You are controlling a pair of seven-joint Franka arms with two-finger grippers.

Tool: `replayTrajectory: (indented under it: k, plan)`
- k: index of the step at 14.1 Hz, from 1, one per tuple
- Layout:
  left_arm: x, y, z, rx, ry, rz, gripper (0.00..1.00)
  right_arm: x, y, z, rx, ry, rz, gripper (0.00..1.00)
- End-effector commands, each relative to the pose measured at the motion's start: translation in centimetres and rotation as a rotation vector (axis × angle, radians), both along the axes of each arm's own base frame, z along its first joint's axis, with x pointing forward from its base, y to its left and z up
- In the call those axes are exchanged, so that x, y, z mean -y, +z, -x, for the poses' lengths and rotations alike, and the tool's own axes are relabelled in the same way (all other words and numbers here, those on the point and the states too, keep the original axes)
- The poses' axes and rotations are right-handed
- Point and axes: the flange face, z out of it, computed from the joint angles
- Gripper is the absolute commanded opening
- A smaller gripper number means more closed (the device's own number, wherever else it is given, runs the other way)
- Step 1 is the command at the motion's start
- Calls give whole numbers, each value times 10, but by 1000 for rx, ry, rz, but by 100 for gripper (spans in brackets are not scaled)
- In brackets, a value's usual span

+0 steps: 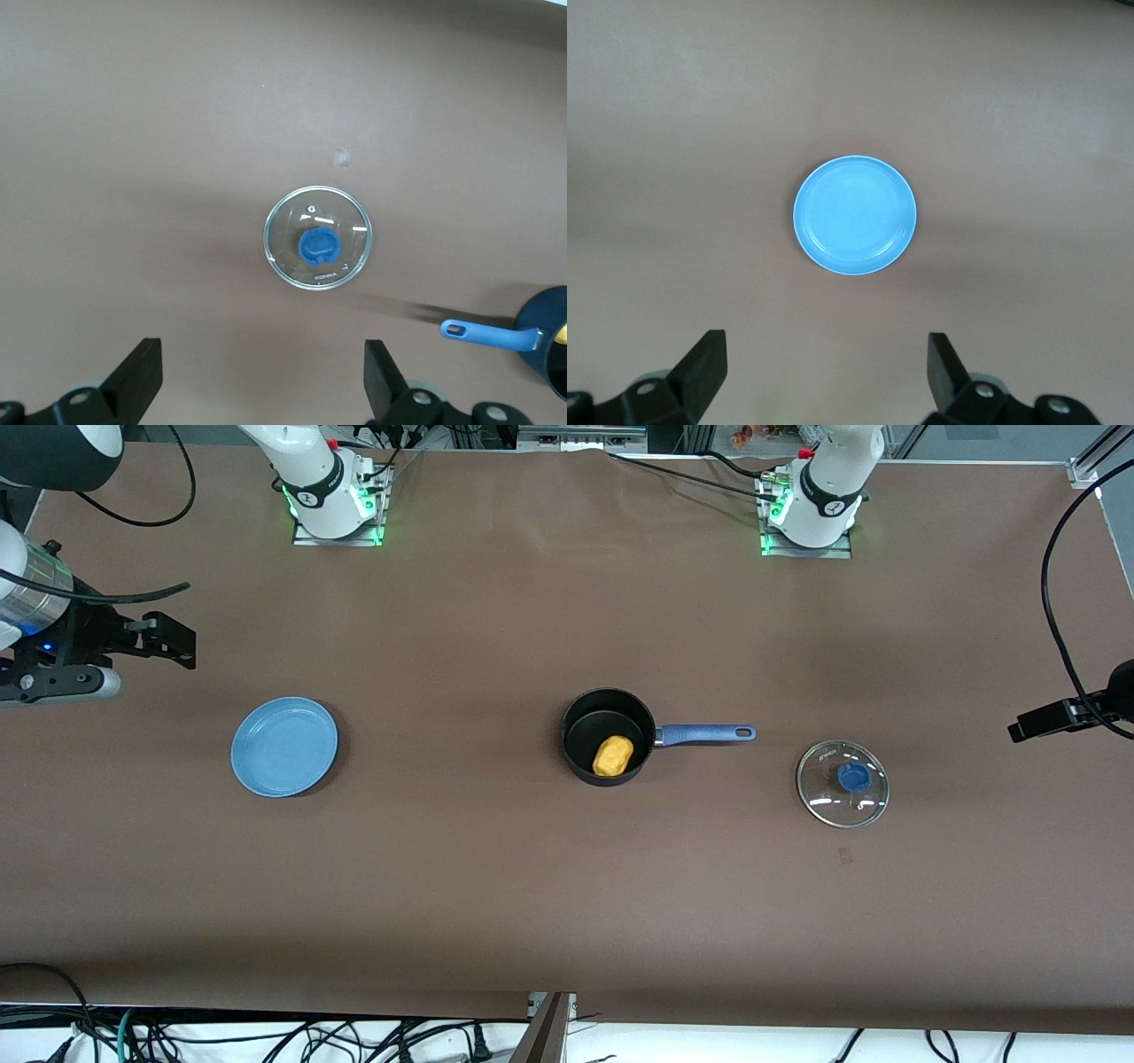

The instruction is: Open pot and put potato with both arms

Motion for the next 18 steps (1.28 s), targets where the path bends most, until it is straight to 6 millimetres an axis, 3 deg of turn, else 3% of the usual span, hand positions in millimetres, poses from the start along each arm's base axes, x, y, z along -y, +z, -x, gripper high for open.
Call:
replayTrajectory:
  k: [1,3,7,15,18]
  plan:
    - [13,16,8,6,-28,-5,100,3,2,3,6,13,-4,100]
    - [36,26,18,13,-41,-22,100,1,2,3,6,14,-4,100]
    - [52,36,33,17,-31,-12,100,2,2,2,7,13,-6,100]
    - [80,25,66,51,-49,21,100,1,2,2,9,11,-7,100]
    - [78,32,74,60,-42,31,100,0,1,2,8,11,-7,100]
